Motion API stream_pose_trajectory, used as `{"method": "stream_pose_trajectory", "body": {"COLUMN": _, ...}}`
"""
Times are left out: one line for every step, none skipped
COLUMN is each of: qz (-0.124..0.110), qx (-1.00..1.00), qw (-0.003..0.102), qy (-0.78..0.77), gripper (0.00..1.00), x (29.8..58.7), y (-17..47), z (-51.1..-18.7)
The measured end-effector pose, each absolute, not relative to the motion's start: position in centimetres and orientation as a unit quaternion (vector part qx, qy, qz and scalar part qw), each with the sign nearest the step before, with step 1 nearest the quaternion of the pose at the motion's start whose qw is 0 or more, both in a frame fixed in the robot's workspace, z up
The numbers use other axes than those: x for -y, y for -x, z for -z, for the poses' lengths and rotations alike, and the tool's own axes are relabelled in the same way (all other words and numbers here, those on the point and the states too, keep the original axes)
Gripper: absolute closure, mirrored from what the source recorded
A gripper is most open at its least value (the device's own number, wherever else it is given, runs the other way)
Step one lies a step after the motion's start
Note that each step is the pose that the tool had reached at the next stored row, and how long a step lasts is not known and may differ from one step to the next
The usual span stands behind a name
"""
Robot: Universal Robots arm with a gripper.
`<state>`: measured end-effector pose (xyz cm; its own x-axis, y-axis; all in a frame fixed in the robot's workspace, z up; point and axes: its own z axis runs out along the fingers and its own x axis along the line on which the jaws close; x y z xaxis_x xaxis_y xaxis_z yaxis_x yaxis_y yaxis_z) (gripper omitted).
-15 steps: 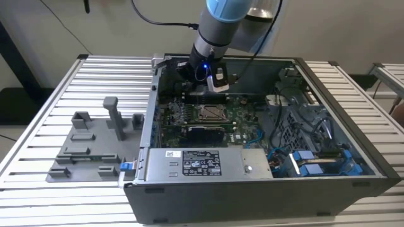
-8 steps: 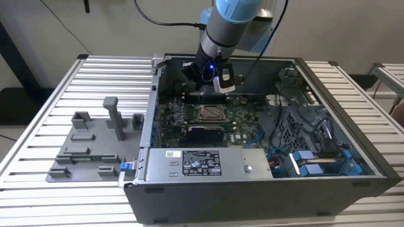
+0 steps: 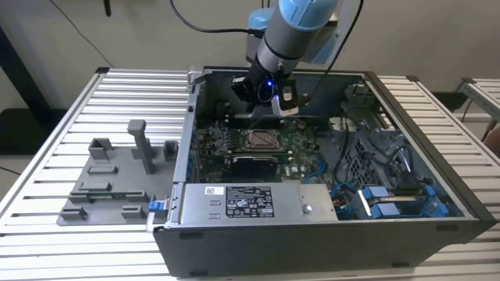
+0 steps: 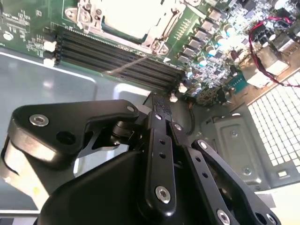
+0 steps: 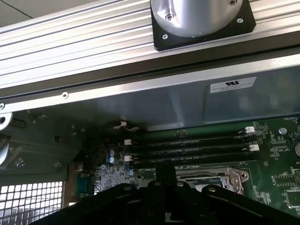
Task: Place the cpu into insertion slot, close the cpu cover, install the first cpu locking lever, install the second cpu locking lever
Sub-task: 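Install the first cpu locking lever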
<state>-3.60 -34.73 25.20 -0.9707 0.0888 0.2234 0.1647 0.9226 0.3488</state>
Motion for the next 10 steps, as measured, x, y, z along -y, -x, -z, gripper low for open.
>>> {"method": "stream_pose_trajectory", "body": {"qz": 0.185, "qx": 0.975, "qw": 0.103, "qy": 0.063, "gripper": 0.89, "x": 34.7, "y": 3.6, "z": -25.2}}
{"method": "stream_pose_trajectory", "body": {"qz": 0.185, "qx": 0.975, "qw": 0.103, "qy": 0.061, "gripper": 0.89, "x": 34.5, "y": 3.7, "z": -25.2}}
{"method": "stream_pose_trajectory", "body": {"qz": 0.185, "qx": 0.976, "qw": 0.101, "qy": 0.059, "gripper": 0.89, "x": 34.4, "y": 3.7, "z": -25.1}}
{"method": "stream_pose_trajectory", "body": {"qz": 0.185, "qx": 0.976, "qw": 0.099, "qy": 0.057, "gripper": 0.89, "x": 34.2, "y": 3.8, "z": -25.1}}
{"method": "stream_pose_trajectory", "body": {"qz": 0.185, "qx": 0.976, "qw": 0.096, "qy": 0.057, "gripper": 0.89, "x": 34.1, "y": 3.9, "z": -25.0}}
{"method": "stream_pose_trajectory", "body": {"qz": 0.184, "qx": 0.977, "qw": 0.093, "qy": 0.056, "gripper": 0.89, "x": 34.0, "y": 4.2, "z": -24.9}}
{"method": "stream_pose_trajectory", "body": {"qz": 0.182, "qx": 0.977, "qw": 0.092, "qy": 0.056, "gripper": 0.89, "x": 33.9, "y": 4.4, "z": -24.8}}
{"method": "stream_pose_trajectory", "body": {"qz": 0.179, "qx": 0.978, "qw": 0.091, "qy": 0.056, "gripper": 0.89, "x": 33.9, "y": 4.6, "z": -24.8}}
{"method": "stream_pose_trajectory", "body": {"qz": 0.176, "qx": 0.979, "qw": 0.091, "qy": 0.055, "gripper": 0.89, "x": 33.9, "y": 4.7, "z": -24.8}}
{"method": "stream_pose_trajectory", "body": {"qz": 0.174, "qx": 0.979, "qw": 0.090, "qy": 0.055, "gripper": 0.89, "x": 33.9, "y": 4.9, "z": -24.7}}
